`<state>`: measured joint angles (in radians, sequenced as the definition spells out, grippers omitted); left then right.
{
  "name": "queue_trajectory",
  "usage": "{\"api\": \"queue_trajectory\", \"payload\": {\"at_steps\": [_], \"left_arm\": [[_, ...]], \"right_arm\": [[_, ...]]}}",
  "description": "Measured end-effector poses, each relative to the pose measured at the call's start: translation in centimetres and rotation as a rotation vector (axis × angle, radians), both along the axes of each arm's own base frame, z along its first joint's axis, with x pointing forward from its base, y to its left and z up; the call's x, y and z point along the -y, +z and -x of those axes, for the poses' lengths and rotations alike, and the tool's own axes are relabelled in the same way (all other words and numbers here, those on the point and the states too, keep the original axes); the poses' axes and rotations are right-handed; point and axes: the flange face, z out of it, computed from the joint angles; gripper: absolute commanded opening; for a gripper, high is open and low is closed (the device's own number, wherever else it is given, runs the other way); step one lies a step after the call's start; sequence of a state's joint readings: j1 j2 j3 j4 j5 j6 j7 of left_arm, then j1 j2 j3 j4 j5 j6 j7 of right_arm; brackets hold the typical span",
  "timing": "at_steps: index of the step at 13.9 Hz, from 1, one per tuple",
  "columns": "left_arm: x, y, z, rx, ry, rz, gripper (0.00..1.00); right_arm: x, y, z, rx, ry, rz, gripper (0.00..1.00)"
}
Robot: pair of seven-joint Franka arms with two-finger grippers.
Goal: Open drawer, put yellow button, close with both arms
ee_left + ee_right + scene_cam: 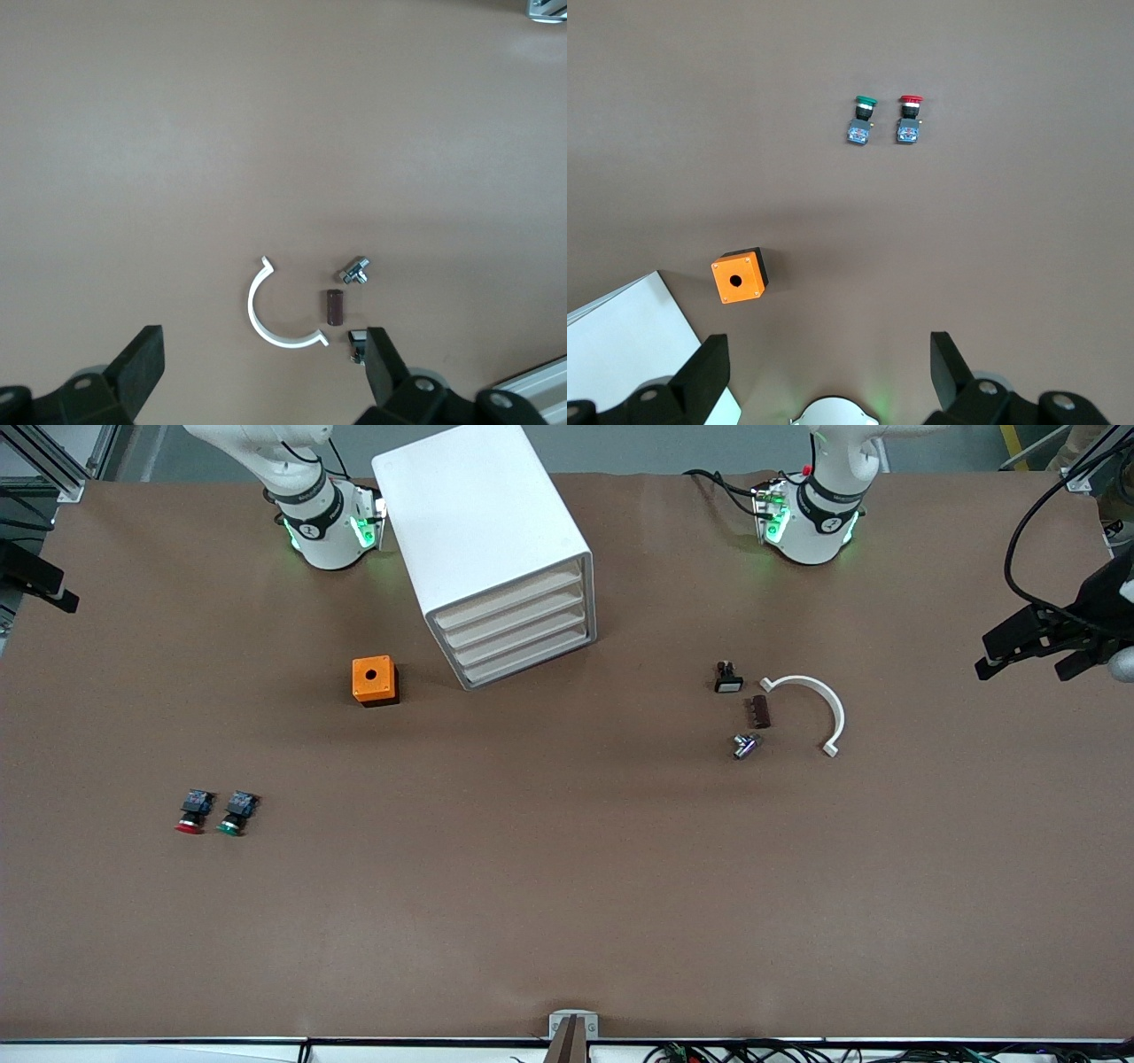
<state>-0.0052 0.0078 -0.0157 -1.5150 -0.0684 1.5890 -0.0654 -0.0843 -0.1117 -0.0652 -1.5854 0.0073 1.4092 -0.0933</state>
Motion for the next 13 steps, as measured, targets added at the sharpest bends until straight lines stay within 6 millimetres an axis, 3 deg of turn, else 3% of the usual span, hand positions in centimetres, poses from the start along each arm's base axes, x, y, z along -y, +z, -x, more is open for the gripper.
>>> {"api": "queue_trajectory", "payload": {"at_steps": [9,13], "left_arm": [[0.4,-0.2,0.4,-0.038,-0.001,-0.001,1.0],[0.4,-0.3,0.4,-0.044,-0.001,-0.001,1.0]], "right_arm": [[-0.3,0.3,-0.2,0.025,0.007,0.004,1.0],[-1.5,0.7,-0.3,0.043,0.03,0.007,1.0]]}}
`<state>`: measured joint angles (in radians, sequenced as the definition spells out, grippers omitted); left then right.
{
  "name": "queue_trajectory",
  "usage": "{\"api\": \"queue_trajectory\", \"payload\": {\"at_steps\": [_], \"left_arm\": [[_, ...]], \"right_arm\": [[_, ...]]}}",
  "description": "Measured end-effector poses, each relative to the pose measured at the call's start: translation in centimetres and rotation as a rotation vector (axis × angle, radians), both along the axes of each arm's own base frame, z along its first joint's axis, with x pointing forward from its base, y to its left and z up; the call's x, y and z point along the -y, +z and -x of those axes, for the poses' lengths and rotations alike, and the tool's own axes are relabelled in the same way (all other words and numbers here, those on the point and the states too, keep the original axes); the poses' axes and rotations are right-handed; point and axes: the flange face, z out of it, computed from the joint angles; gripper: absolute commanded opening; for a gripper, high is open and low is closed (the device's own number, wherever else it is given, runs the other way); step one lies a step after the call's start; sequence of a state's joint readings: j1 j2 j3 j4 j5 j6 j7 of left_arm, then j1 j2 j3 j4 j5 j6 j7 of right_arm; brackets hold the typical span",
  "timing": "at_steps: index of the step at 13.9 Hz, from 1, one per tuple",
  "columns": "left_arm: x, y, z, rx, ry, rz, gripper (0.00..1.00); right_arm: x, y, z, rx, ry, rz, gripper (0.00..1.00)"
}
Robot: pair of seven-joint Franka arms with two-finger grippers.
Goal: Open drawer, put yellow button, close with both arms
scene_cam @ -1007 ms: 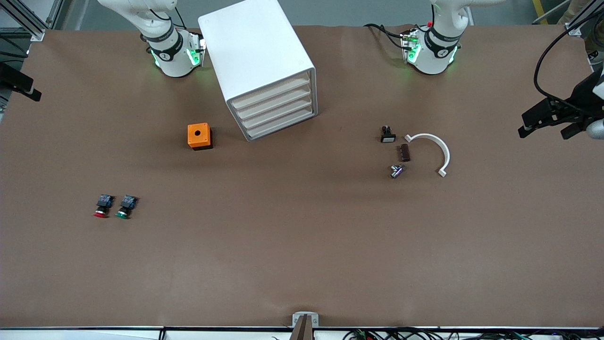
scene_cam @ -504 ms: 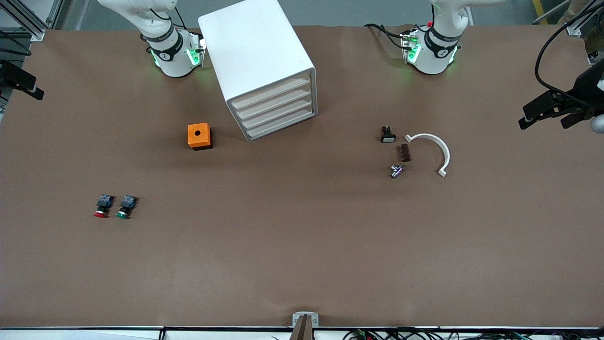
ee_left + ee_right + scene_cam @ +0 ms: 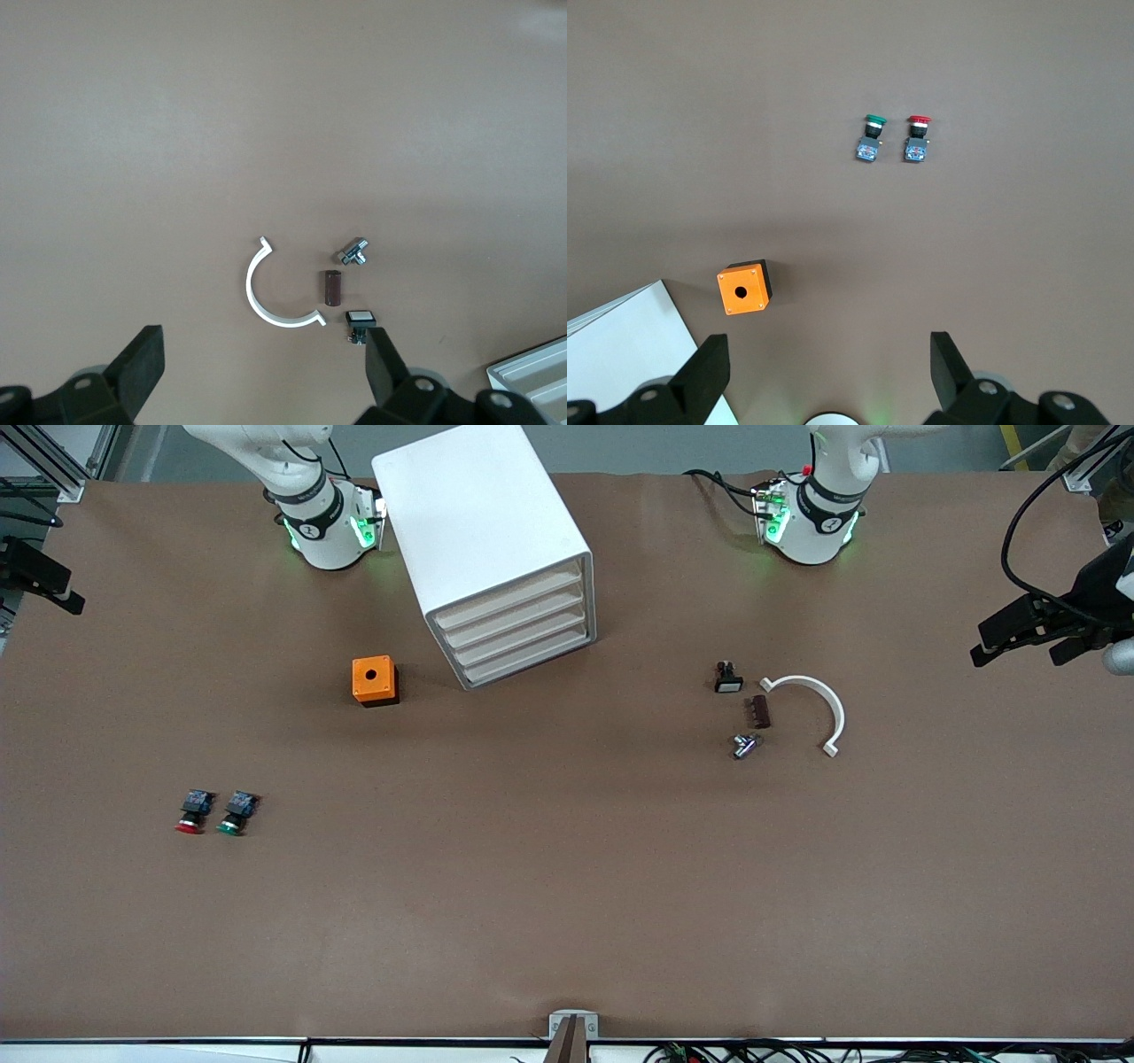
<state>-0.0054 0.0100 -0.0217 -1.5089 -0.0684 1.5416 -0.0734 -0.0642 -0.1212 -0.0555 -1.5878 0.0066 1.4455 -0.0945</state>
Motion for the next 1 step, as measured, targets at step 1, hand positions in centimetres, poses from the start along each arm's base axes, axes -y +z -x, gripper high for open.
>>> {"api": "queue_trajectory", "payload": {"at_steps": [1], "left_arm": [[0.0,-0.02,0.02,-0.002,0.0,0.0,1.0]], "right_arm": [[0.01,0.03,0.0,0.002,0.0,0.0,1.0]]}}
